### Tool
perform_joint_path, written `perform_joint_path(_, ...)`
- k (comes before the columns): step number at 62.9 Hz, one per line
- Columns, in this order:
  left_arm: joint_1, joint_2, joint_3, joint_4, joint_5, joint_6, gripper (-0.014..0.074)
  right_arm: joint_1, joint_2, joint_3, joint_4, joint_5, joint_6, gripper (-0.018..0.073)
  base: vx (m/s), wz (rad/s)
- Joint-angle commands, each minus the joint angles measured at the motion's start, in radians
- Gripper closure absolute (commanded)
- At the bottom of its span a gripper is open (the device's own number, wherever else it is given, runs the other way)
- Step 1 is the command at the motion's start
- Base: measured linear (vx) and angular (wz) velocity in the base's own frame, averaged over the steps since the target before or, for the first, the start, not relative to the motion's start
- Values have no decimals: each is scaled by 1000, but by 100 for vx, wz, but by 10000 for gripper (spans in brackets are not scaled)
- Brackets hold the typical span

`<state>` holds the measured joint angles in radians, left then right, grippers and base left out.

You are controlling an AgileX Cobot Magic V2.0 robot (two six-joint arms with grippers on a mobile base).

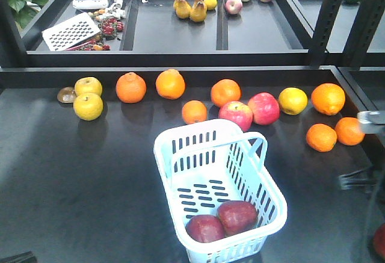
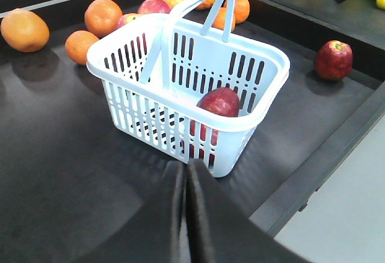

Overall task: Pick three apples into basket with both arms
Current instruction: 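Reach the right gripper to the last red apple and grasp it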

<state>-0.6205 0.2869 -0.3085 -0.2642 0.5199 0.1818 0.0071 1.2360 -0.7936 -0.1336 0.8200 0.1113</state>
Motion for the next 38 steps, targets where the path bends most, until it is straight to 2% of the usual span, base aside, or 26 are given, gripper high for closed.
perform_joint_path(1, -2, 7, -28, -11, -69, -5, 604, -114, -16, -29, -18, -29, -35, 447, 0, 0)
perform_joint_path(9, -2, 7, -28, -11, -69, -5, 604, -245, 33, -30, 18, -30, -98, 285, 0, 0)
perform_joint_path(13, -2, 7, -28, -12, -69, -5, 604, -304, 78, -31, 50, -52, -126, 157, 0, 0)
perform_joint_path(22, -2, 7, -28, -12, -69, -5, 603, -354, 200, -62, 56, -51, -142, -71, 0, 0)
perform_joint_path(30, -2, 7, -28, -11, -69, -5, 603, -356, 301, -109, 42, -34, -145, -164, 0, 0)
perform_joint_path(38, -2, 7, -28, -11, -69, -5, 603, -356, 370, -153, 38, -16, -142, -163, 0, 0)
